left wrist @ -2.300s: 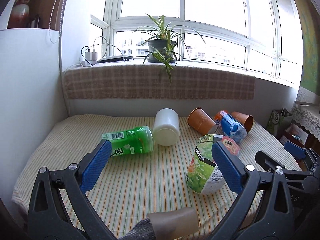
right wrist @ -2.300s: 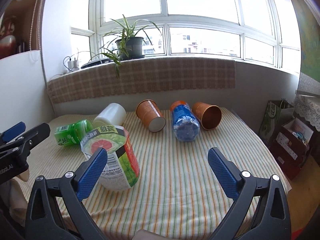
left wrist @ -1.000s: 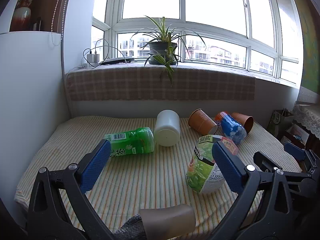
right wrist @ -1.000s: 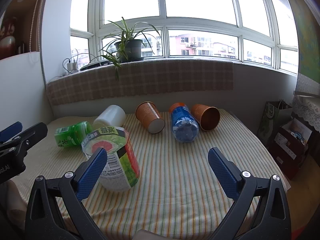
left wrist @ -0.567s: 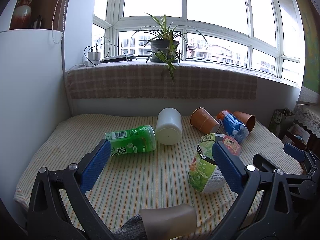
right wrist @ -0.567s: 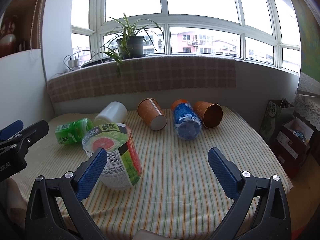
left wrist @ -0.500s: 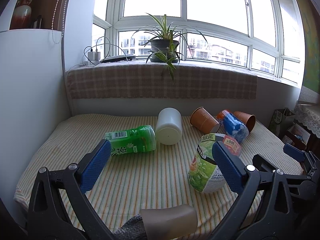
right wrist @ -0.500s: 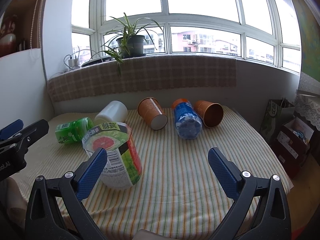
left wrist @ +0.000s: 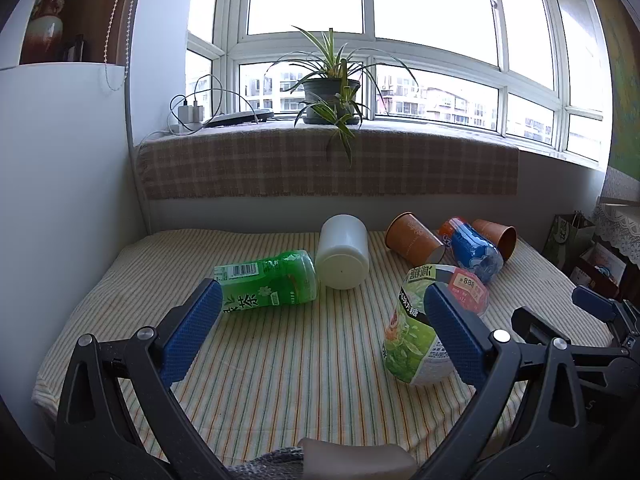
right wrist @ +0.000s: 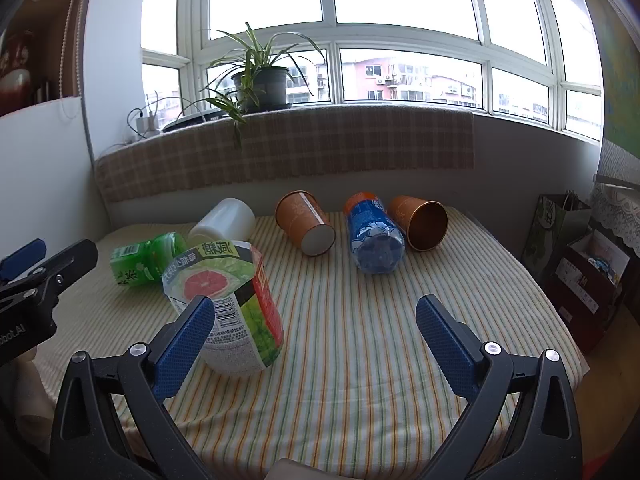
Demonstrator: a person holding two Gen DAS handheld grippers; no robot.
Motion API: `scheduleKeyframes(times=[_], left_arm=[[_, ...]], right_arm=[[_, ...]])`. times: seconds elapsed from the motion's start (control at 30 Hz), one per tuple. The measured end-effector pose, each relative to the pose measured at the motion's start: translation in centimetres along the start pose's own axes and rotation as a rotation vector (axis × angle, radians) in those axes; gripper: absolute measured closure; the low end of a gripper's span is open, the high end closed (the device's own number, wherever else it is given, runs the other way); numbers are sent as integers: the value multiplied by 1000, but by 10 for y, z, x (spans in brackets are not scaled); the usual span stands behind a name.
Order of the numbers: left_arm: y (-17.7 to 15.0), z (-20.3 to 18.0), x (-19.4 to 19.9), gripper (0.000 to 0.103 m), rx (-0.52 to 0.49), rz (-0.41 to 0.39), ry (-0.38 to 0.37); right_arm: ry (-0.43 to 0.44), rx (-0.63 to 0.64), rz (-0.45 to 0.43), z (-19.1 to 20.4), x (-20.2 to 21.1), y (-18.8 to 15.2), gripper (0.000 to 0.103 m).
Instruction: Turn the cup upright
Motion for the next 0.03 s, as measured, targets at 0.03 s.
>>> scheduleKeyframes(times=[0.03], left_arm=[[-1, -1, -1, 1, -4, 3, 4]], right_arm=[[1, -1, -1, 0, 0, 1, 3]])
Point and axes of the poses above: each gripper's, at about its wrist camera, not at the fingertips, and x roughly against the way its jaws point, z to its left, y to its top, the point moved 10 cm from there along -x, roughly the way its jaws point, and after that the axes turned 5 degrees about -x, right-handed, at the moved point
